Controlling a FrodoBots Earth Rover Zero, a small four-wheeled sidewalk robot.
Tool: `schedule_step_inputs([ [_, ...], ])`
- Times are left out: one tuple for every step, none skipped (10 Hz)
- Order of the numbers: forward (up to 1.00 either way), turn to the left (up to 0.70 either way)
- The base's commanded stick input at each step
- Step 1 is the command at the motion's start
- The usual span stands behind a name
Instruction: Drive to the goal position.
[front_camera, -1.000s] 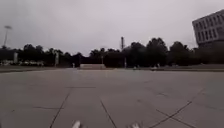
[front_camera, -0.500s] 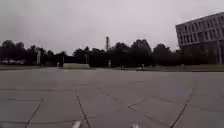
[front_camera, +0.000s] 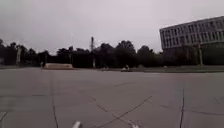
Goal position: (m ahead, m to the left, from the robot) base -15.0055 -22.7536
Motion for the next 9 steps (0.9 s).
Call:
schedule_step_inputs([
  [0.70, -0.32],
  [0.70, -0.32],
  [0.70, -0.32],
  [0.70, -0.32],
  [0.70, -0.32],
  [0.70, -0.32],
  [0.70, -0.32],
  [0.70, -0.32],
  [0.70, -0.32],
])
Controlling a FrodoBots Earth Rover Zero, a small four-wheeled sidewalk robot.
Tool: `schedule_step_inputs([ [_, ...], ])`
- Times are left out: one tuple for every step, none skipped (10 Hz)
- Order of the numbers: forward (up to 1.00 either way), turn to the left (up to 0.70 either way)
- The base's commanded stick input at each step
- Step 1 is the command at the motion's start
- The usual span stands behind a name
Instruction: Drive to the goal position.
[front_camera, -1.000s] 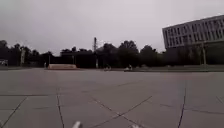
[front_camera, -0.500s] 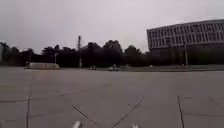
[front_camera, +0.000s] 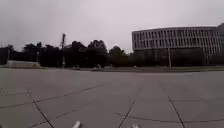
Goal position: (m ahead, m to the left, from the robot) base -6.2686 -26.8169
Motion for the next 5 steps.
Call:
schedule_step_inputs([
  [0.70, -0.32],
  [0.70, -0.32],
  [0.70, -0.32],
  [0.70, -0.32],
  [0.70, -0.32],
])
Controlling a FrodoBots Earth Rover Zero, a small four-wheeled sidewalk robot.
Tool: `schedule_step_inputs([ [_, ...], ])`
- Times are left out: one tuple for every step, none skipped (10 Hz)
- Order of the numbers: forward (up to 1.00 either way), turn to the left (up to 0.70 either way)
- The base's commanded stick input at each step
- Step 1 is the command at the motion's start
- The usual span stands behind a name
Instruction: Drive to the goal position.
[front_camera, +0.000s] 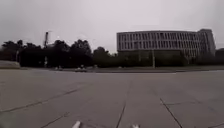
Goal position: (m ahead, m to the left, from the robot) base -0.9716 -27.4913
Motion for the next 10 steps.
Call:
schedule_step_inputs([
  [0.70, -0.32],
  [0.70, -0.32],
  [0.70, -0.32],
  [0.70, -0.32],
  [0.70, -0.32],
  [0.70, -0.32],
  [0.70, -0.32],
  [0.70, -0.32],
  [0.70, -0.32],
  [0.70, -0.32],
])
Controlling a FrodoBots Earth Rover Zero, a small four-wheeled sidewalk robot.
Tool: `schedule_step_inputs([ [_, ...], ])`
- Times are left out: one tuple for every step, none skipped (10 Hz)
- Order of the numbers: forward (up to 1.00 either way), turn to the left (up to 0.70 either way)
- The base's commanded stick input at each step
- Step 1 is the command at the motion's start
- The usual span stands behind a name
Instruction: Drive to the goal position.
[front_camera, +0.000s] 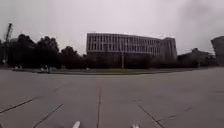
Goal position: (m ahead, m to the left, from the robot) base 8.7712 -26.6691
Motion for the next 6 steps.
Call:
schedule_step_inputs([
  [0.70, -0.32],
  [0.70, -0.32],
  [0.70, -0.32],
  [0.70, -0.32],
  [0.70, -0.32],
  [0.70, -0.32],
])
